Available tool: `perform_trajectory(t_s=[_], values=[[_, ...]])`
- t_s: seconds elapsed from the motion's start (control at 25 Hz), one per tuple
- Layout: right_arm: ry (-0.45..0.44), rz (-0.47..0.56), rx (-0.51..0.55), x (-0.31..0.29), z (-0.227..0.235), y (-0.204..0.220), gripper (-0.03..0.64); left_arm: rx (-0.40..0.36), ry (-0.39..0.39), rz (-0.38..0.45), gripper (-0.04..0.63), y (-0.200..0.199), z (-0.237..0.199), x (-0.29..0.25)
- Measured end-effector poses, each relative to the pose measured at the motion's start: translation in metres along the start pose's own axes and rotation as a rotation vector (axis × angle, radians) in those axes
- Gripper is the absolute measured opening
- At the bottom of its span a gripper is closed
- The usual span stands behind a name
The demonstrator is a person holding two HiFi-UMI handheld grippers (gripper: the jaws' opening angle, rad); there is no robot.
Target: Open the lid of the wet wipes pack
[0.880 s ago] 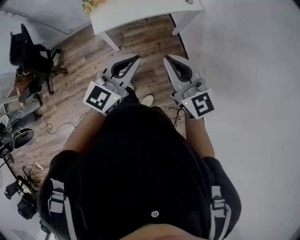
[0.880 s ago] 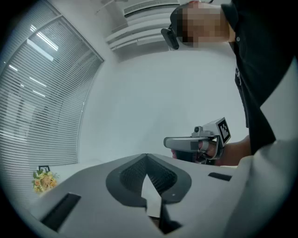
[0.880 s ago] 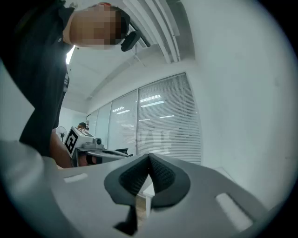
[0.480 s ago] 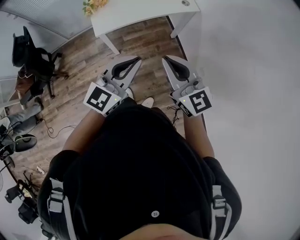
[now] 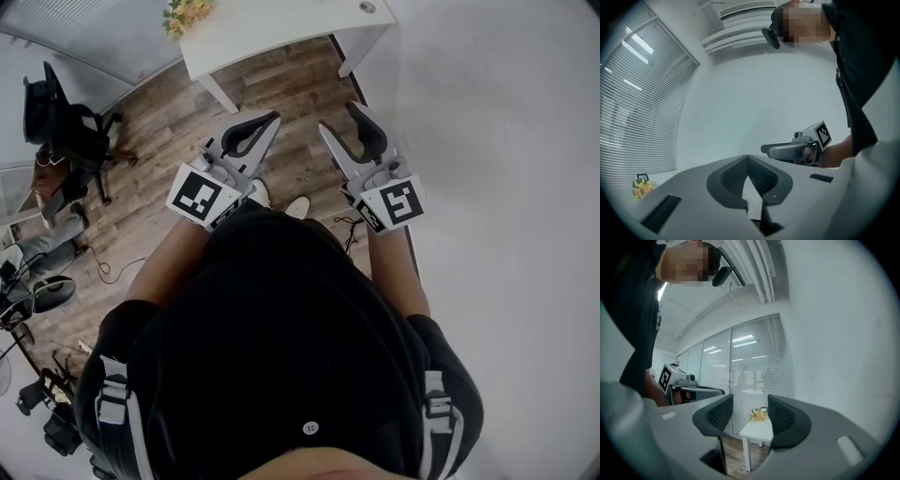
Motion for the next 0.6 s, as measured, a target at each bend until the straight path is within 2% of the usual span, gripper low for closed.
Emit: perform_trajectory(t_s=[0.12, 0.2, 0.36, 0.6], values=[[0.012, 0.017, 0.02, 0.001, 0.001, -0.002, 0.331, 0.003, 0.004, 0.002, 0.008, 0.002, 0.001, -0.001], [0.02, 0.019, 0.028, 0.002, 0.003, -0.002, 0.367, 0.004, 0.003, 0.002, 0.008, 0.004, 0.001, -0.003], [0.037, 0.017, 0.035, 0.008, 0.009, -0.002, 0.393, 0.001, 0.004, 0.002, 0.008, 0.007, 0.005, -0.007], [0.049, 0.028, 0.028, 0.029, 0.014, -0.008, 0.394, -0.01, -0.002, -0.005, 0.008, 0.007, 0.023, -0.015]])
Point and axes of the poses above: the fingertips, and each gripper's own axes: x backward along the fingers, z to its right, y out of its underside, the point moved 8 cm from there along x, backward along the fingers, and after that the axes turned 13 degrees about z, right-handed, at the moved point
